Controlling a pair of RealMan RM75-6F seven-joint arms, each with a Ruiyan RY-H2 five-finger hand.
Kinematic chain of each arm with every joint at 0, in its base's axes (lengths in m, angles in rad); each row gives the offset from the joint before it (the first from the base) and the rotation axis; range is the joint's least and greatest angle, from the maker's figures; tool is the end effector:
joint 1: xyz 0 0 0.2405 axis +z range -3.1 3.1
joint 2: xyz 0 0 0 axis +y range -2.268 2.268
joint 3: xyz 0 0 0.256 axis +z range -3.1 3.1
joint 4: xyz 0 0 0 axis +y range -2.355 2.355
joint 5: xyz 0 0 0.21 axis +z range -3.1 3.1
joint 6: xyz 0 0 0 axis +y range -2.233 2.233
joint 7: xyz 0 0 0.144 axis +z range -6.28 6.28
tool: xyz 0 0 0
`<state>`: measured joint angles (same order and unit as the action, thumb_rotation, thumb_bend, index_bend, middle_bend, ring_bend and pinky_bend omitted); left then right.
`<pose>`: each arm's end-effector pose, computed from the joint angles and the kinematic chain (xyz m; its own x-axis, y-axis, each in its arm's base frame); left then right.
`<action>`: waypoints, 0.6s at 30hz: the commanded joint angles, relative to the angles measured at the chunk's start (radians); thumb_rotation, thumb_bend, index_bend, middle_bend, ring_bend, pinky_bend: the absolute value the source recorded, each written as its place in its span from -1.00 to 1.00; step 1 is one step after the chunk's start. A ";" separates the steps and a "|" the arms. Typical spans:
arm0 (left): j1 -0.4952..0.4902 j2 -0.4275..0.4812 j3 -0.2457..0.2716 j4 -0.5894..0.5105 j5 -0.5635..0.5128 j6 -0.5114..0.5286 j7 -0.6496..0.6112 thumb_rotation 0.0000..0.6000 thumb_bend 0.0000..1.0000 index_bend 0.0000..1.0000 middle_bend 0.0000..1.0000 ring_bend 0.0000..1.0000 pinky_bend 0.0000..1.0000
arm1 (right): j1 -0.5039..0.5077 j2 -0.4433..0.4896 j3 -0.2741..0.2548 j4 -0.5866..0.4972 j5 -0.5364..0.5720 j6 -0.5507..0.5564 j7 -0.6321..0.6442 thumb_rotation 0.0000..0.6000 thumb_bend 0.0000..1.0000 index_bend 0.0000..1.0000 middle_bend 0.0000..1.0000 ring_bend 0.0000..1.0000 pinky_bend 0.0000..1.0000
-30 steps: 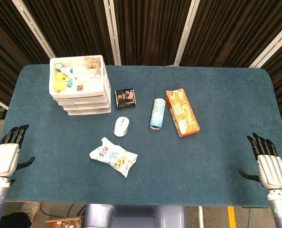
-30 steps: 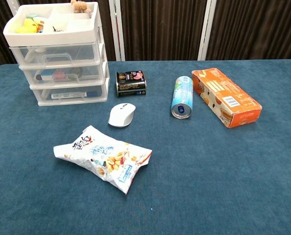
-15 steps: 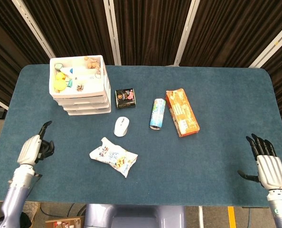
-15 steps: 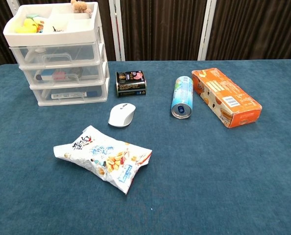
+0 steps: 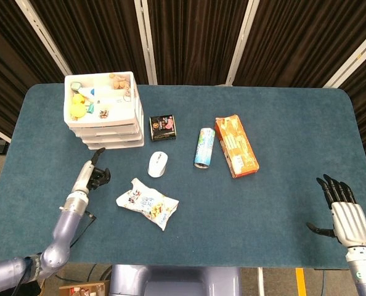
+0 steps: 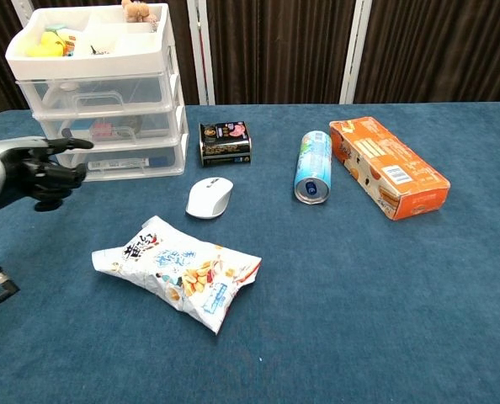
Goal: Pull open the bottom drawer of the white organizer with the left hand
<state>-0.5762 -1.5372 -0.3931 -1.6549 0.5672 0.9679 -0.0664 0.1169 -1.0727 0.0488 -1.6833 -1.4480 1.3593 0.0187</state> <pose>-0.1902 0.3304 0.0000 -0.5004 0.2439 0.8307 0.8427 0.3576 0.4026 -0.3079 -0.1885 0.1529 0.3471 -0.1190 0.9302 -0.9364 0.0108 0.3508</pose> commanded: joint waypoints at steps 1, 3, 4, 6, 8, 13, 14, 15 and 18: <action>-0.033 -0.035 -0.023 0.041 -0.035 -0.016 0.001 1.00 0.36 -0.92 0.97 0.80 0.76 | 0.001 0.002 -0.001 -0.001 -0.002 -0.002 0.006 1.00 -0.73 -1.00 -1.00 -1.00 -0.91; -0.045 -0.050 -0.028 0.059 -0.043 -0.014 0.005 1.00 0.36 -0.92 0.97 0.80 0.76 | 0.002 0.005 -0.001 -0.001 -0.003 -0.003 0.013 1.00 -0.73 -1.00 -1.00 -1.00 -0.91; -0.050 -0.057 -0.030 0.066 -0.042 -0.012 0.007 1.00 0.36 -0.92 0.97 0.80 0.76 | 0.002 0.006 -0.001 -0.002 -0.003 -0.004 0.016 1.00 -0.73 -1.00 -1.00 -1.00 -0.91; -0.057 -0.068 -0.031 0.079 -0.041 -0.007 0.008 1.00 0.37 -0.93 0.97 0.80 0.76 | 0.003 0.008 -0.001 -0.003 -0.003 -0.006 0.022 1.00 -0.73 -1.00 -1.00 -1.00 -0.91; -0.063 -0.078 -0.034 0.093 -0.041 -0.003 0.010 1.00 0.36 -0.93 0.97 0.80 0.76 | 0.004 0.010 -0.001 -0.005 -0.004 -0.008 0.027 1.00 -0.73 -1.00 -1.00 -1.00 -0.91; -0.079 -0.101 -0.043 0.135 -0.053 -0.005 0.011 1.00 0.36 -0.94 0.97 0.80 0.76 | 0.004 0.013 -0.004 -0.008 -0.010 -0.008 0.033 1.00 -0.73 -1.00 -1.00 -1.00 -0.91; -0.081 -0.104 -0.045 0.141 -0.053 -0.005 0.011 1.00 0.37 -0.94 0.97 0.81 0.76 | 0.004 0.013 -0.004 -0.008 -0.010 -0.008 0.034 1.00 -0.73 -1.00 -1.00 -1.00 -0.91; -0.086 -0.111 -0.048 0.152 -0.055 -0.007 0.010 1.00 0.36 -0.94 0.97 0.80 0.76 | 0.005 0.014 -0.004 -0.009 -0.009 -0.009 0.036 1.00 -0.73 -1.00 -1.00 -1.00 -0.91; -0.099 -0.123 -0.054 0.175 -0.056 -0.014 0.014 1.00 0.37 -0.94 0.97 0.80 0.76 | 0.005 0.015 -0.004 -0.010 -0.008 -0.010 0.039 1.00 -0.73 -1.00 -1.00 -1.00 -0.91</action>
<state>-0.6692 -1.6545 -0.4434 -1.4874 0.5125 0.9576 -0.0540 0.1216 -1.0575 0.0445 -1.6934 -1.4562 1.3495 0.0578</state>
